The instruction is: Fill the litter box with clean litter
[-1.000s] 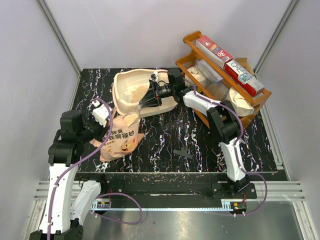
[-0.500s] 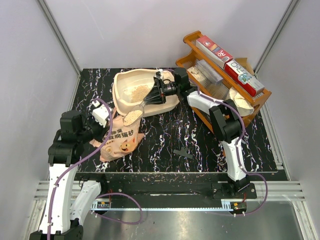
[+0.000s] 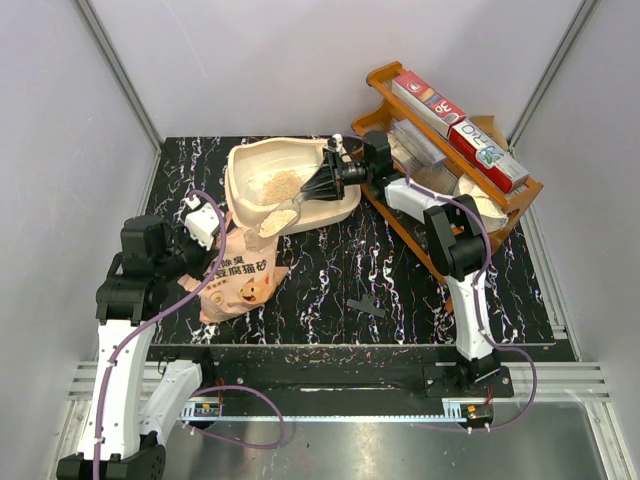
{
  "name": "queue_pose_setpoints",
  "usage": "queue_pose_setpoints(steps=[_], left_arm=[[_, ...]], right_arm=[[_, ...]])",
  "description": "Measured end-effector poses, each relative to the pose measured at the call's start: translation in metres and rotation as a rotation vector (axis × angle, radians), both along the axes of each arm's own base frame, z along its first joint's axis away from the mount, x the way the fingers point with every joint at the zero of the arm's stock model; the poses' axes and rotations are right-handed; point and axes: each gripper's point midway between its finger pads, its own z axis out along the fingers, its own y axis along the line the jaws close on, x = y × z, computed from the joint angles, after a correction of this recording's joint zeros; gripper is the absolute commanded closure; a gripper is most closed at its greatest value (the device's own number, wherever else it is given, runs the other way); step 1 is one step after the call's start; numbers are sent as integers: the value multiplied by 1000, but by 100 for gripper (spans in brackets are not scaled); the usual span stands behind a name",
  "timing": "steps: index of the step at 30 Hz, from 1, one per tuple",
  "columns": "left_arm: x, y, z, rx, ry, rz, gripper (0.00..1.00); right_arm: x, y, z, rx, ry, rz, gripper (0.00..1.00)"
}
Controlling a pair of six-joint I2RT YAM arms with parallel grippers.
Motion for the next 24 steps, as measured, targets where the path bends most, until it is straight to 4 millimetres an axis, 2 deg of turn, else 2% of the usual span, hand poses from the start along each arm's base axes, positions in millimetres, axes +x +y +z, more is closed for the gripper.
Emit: queue_pose_setpoints(steps=[6,13,18,24], left_arm=[[1,0,0,5,-1,-1,96],[1,1,0,7,0,-1,96],[-1,1,0,7,5,-1,96],[-1,1,0,7,8,-2,96]], right_arm=[[19,-11,12,7,-22,-38,100],[51,-3,29,-7,-71,-106,100],[79,4,21,-57,-80,-194,100],[113,6,-10,-185,-72,-334,96]])
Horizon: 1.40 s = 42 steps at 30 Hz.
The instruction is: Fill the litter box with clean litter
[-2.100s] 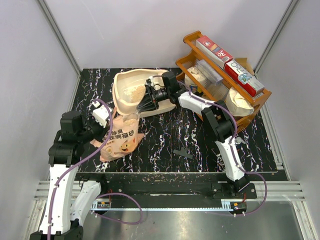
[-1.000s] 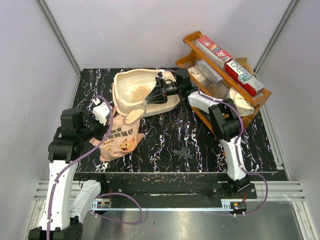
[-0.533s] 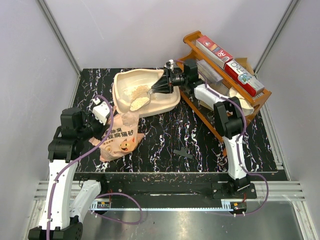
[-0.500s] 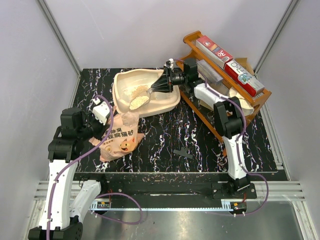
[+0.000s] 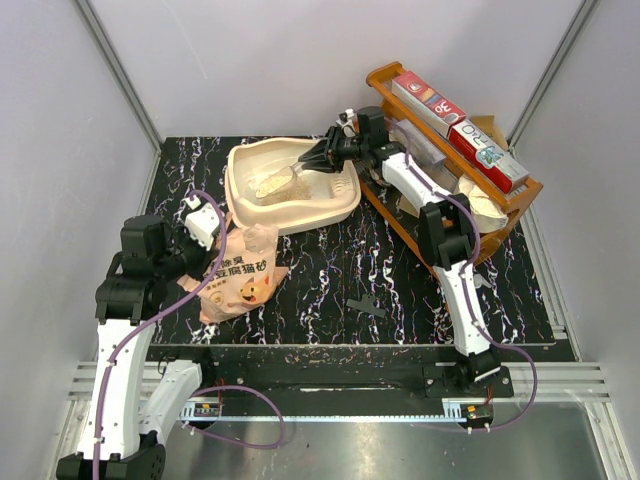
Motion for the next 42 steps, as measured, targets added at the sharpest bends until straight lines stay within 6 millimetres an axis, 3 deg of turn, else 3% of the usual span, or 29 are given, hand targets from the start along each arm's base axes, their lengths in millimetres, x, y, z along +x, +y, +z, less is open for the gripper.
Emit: queue_pose_setpoints(steps=[6,12,15,21,28,32,36,38,42], left_arm=[[0,0,0,-1,1,-1,96],[-1,-3,0,-16,5,-8,96],[-3,-5,1,-25,6,-17,96],[-11,-9,1,-39,-8,-37,96],[-16,-9,1,-45,-33,-38,96],[-15,-9,2,-53,-36,-25,95],[-11,-7,3,-58,-39,-7,95],[-8,-7,3,-60,-38,-2,95],[-3,-7,2,-63,-42,3,96]], right_arm=[[28,-8,-19,-147,-62,-133,95],[53,-20,-6,-282,-255,-236,96],[61,-26,-11,-388,-348,-274,96],[69,-22,-20,-634,-607,-298,97],[54,3,-15,-888,-948,-198,99],[45,3,9,-975,-1111,-140,100],[31,-16,52,-996,-1214,-116,100],[17,-23,77,-957,-1256,-95,100],[-29,-26,142,-776,-1348,-40,100]])
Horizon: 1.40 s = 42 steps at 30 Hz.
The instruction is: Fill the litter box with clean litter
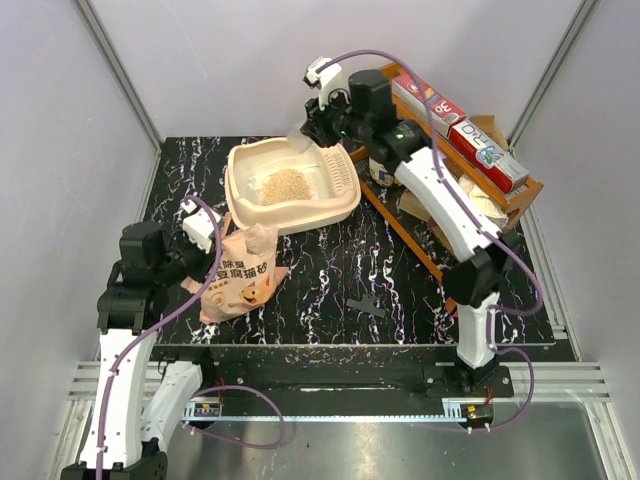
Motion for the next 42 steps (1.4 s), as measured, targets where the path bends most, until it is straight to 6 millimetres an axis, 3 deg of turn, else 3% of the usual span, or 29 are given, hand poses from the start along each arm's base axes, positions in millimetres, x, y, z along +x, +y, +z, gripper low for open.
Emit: queue_pose_setpoints(steps=[3,6,9,12,19,29,34,36,42], left_arm=[[3,0,0,-9,0,8,96],[5,2,0,-25,7,29,96],[7,3,0,-49,18,52,96],[6,2,0,-63,26,60,96],[4,2,1,-68,27,64,96],[3,1,1,-76,32,62,95],[6,0,1,-80,45,56,95],[7,-1,2,-85,51,55,95],[13,-9,3,-128,98,36,95]], right_arm=[[-52,9,51,82,-13,215,100],[-99,21,79,137,0,440,100],[-136,28,72,150,82,618,100],[-153,33,47,132,182,713,100],[-164,46,-17,74,367,826,100],[-175,97,-68,27,448,901,100],[-163,106,-92,-9,611,638,100],[-150,102,-99,-21,656,477,100],[-144,88,-106,-45,711,242,100]])
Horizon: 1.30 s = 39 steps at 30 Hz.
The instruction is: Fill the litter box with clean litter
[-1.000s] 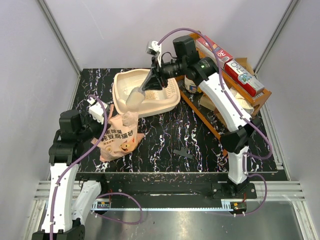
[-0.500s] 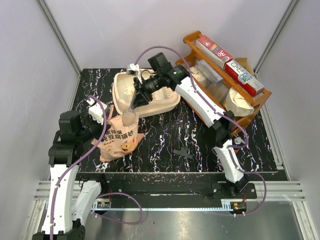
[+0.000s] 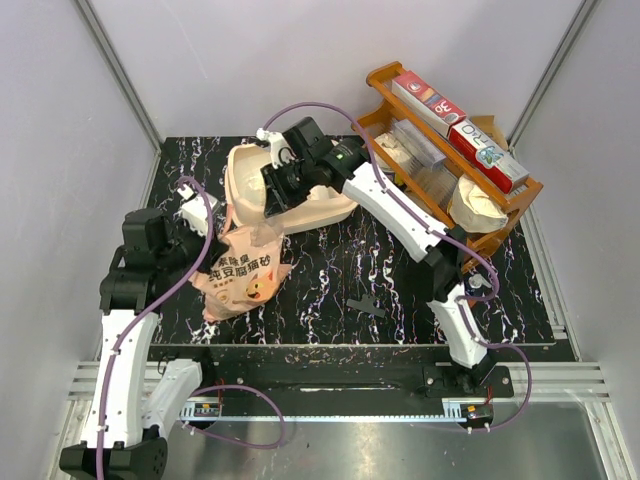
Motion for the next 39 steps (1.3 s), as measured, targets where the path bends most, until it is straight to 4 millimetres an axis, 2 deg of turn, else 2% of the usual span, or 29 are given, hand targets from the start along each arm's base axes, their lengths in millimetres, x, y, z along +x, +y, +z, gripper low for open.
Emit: queue_pose_setpoints(steps=[4,10,16,21,23,35,39], left_arm=[[0,-4,1,-20,7,-12,95],[1,-7,0,-37,12,-13,95],[4,-9,-2,-71,17,2,95],[5,-10,-1,-112,37,33,95],[5,-11,-1,-123,44,40,95],[5,-10,-4,-123,55,45,95],[5,-9,-6,-100,48,36,96]], right_arm=[[0,-7,2,-26,2,-64,100],[1,-5,-2,-39,12,-107,100],[-4,7,-31,-75,38,-116,100],[-13,19,-69,-100,169,-129,100],[-16,24,-77,-94,214,-128,100],[-23,49,-94,41,436,-22,100],[-20,57,-96,137,532,9,100]])
